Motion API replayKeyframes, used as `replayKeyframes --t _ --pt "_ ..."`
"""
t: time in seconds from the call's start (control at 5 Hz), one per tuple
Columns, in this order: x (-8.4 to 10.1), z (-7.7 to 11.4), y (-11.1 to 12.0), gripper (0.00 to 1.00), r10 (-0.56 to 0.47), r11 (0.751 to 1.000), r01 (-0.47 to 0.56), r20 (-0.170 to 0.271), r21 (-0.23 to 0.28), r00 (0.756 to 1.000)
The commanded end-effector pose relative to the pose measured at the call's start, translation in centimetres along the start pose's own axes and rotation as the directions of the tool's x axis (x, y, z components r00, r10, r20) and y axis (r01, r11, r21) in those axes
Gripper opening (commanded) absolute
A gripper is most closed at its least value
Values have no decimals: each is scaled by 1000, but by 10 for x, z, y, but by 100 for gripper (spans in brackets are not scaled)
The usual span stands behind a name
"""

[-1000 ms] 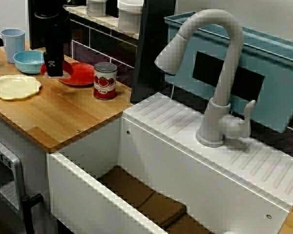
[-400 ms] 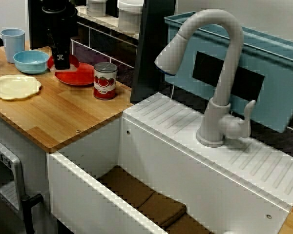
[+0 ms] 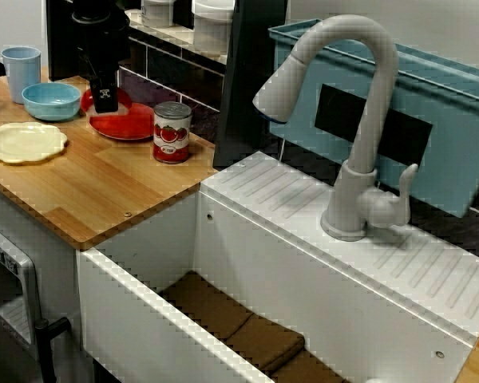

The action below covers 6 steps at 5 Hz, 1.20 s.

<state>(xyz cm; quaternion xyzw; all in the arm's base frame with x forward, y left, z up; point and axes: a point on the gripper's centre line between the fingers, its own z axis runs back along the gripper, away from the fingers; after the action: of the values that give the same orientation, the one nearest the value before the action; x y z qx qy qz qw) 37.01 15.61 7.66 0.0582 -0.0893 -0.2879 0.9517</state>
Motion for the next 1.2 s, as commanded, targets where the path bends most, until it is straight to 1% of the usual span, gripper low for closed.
replayKeyframes --t 0.0,0.2,0.4,0.8,1.0 --pt "13 15 17 0 49 998 -50 25 38 998" --pt "13 16 22 88 56 997 -56 12 47 998" --pt "8 21 25 100 57 998 -58 14 29 998" --pt "0 28 23 100 49 999 -50 21 18 999" --pt "-4 31 22 100 31 999 -32 21 25 999"
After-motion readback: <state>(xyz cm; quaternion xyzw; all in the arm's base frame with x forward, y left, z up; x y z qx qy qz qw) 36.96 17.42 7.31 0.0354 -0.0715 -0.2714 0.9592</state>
